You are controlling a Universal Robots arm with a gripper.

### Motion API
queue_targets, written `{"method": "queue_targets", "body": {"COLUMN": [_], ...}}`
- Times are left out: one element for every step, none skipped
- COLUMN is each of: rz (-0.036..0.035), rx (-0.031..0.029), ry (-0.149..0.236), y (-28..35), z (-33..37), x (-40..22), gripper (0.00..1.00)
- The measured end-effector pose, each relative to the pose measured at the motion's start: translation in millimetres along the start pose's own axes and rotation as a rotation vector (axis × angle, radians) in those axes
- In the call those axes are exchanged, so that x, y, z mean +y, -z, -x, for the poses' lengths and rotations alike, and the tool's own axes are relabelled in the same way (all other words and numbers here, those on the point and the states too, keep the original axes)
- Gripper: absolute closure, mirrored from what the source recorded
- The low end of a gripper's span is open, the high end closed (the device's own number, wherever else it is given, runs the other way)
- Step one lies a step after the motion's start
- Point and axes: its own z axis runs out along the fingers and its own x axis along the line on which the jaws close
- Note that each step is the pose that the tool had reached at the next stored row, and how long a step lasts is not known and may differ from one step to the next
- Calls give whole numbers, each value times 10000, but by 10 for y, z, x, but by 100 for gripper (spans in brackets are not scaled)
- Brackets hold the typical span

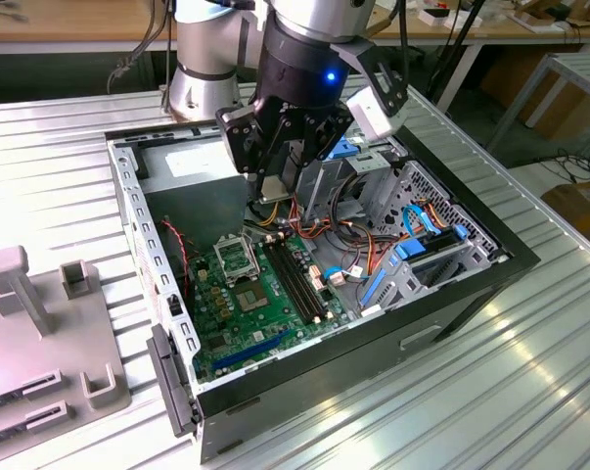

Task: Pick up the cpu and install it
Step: 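Place the cpu into insertion slot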

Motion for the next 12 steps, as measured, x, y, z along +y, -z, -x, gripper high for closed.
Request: {"method": "queue_targets", "body": {"rz": [1, 0, -1, 1, 0, 0, 0, -1, 0, 0, 0, 0], "rx": [-1, 0, 0, 0, -2, -2, -2, -3, -3, -4, -4, -5], "ry": [0, -1, 0, 0, -1, 0, 0, -1, -1, -1, 0, -1], "y": [-12, -26, -35, -44, -52, -62, -70, -79, -90, -98, -113, -125], "z": [0, 1, 1, 2, 2, 3, 3, 3, 4, 4, 5, 5], "x": [0, -1, -2, -3, -4, -5, -5, -6, -7, -7, -8, -9], "gripper": [53, 53, 53, 53, 53, 53, 53, 53, 53, 53, 53, 53]}}
